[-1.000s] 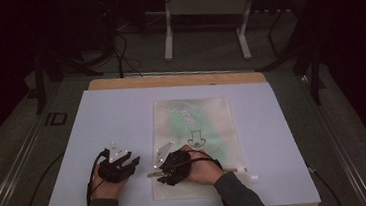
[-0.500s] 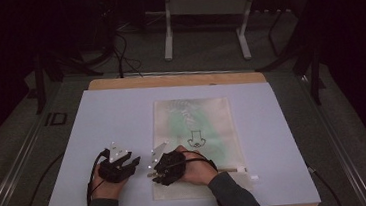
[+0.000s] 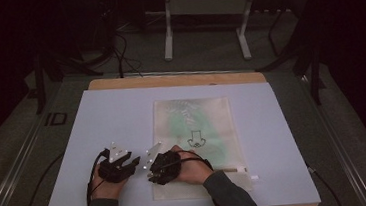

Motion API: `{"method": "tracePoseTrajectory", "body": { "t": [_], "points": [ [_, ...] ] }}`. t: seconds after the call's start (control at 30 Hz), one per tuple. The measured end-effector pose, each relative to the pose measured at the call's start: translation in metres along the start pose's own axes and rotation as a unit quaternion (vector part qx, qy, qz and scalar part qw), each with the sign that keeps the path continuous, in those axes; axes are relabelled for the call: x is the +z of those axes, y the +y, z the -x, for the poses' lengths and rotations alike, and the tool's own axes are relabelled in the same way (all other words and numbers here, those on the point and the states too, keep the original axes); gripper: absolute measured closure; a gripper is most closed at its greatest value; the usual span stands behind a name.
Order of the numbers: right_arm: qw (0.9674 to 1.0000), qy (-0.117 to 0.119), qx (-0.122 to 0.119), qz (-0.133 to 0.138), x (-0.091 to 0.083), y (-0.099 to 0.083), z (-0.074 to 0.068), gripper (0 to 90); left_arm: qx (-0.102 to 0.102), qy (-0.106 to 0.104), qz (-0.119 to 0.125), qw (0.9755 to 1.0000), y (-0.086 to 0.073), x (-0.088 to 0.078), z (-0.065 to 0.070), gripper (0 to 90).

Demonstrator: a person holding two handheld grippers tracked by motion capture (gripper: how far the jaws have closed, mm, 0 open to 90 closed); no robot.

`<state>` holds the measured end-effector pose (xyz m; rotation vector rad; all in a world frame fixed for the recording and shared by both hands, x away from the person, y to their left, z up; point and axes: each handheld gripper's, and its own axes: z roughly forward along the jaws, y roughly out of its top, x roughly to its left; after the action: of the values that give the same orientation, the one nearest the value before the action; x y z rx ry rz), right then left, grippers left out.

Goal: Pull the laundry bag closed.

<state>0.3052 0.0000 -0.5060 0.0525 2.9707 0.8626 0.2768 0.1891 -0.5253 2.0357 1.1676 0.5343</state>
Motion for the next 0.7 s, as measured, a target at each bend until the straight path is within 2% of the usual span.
{"method": "tracePoseTrajectory", "body": {
  "t": [0.3, 0.7],
  "points": [
    [1.0, 0.007, 0.004, 0.003, 0.007, 0.005, 0.003, 66.4, 0.0, 0.0, 0.0, 1.0, 0.0, 0.0, 0.0, 59.2],
    [0.9999, -0.003, 0.009, -0.012, 0.018, 0.01, 0.006, 69.5, 0.0, -0.002, 0.001, 1.0, 0.0, 0.0, 0.0, 59.1]
  ]
}}
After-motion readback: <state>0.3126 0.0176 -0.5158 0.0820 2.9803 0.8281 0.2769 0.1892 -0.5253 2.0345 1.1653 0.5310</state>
